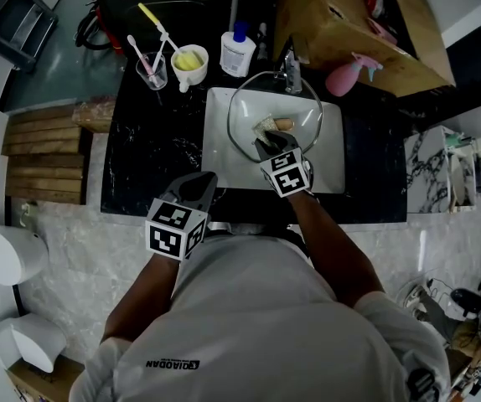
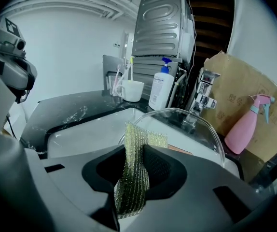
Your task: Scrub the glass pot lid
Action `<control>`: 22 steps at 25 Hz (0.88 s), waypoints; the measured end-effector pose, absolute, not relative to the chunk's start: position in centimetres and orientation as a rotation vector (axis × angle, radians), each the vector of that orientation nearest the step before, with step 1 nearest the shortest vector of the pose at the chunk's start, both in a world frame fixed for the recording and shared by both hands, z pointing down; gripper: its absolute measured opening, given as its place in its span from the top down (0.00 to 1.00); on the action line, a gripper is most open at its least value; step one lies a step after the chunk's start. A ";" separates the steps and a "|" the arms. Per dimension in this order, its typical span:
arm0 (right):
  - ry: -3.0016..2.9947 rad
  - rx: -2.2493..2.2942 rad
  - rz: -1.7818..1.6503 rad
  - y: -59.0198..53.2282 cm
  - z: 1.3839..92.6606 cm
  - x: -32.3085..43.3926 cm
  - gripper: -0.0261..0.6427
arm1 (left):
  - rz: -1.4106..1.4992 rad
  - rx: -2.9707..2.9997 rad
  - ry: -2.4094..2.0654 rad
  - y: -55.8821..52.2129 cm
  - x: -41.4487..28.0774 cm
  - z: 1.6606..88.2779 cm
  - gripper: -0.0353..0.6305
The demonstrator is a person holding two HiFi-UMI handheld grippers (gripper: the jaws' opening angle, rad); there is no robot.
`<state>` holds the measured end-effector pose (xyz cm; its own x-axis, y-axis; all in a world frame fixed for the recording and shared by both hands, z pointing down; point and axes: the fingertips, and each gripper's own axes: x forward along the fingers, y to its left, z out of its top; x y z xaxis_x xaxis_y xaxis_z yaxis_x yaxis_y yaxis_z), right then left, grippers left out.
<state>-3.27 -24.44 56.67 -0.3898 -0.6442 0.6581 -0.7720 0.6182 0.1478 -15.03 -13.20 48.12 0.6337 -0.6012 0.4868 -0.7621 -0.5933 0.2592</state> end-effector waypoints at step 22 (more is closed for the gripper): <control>-2.269 1.107 0.232 -22.8 52.3 1.4 0.82 | 0.481 2.446 -1.032 -15.5 -9.5 47.8 0.92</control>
